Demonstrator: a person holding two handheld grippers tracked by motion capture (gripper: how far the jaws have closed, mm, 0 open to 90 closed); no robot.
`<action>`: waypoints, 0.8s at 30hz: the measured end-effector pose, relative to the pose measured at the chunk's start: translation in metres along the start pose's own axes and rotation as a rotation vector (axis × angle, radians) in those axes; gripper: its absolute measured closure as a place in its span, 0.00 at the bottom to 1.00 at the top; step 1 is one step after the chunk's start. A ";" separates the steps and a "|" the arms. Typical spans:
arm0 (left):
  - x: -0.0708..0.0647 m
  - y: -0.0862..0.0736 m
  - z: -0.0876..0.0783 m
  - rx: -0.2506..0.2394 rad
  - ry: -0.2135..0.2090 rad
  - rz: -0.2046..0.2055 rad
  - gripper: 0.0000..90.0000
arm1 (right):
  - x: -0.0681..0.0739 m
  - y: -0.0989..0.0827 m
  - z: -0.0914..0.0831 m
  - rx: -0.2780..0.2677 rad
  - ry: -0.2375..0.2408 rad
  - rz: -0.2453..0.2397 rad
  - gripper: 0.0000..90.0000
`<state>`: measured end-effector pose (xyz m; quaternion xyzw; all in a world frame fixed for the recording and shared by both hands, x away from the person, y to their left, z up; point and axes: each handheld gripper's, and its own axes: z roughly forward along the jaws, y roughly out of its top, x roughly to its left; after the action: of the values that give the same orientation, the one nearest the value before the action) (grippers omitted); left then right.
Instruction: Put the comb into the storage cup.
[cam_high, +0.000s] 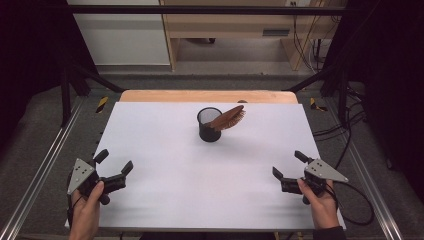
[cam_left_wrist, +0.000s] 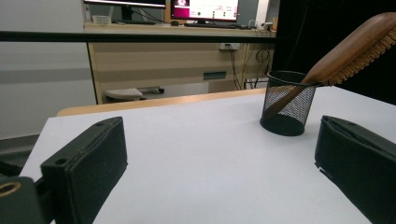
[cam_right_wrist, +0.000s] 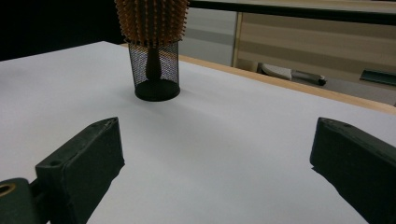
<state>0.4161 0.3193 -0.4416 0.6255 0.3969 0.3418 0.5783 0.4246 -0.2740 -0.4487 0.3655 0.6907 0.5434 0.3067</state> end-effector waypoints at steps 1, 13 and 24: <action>-0.001 0.000 0.000 0.001 -0.003 -0.003 0.03 | 0.000 0.000 0.000 0.001 0.001 0.000 0.03; -0.006 -0.005 -0.001 0.015 -0.034 -0.014 0.03 | 0.002 -0.002 0.003 0.009 0.013 -0.002 0.03; -0.010 -0.007 0.000 0.023 -0.053 -0.026 0.03 | 0.005 -0.004 0.006 0.016 0.035 -0.001 0.03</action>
<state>0.4112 0.3104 -0.4478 0.6355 0.3935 0.3132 0.5858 0.4262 -0.2678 -0.4540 0.3582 0.7005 0.5439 0.2919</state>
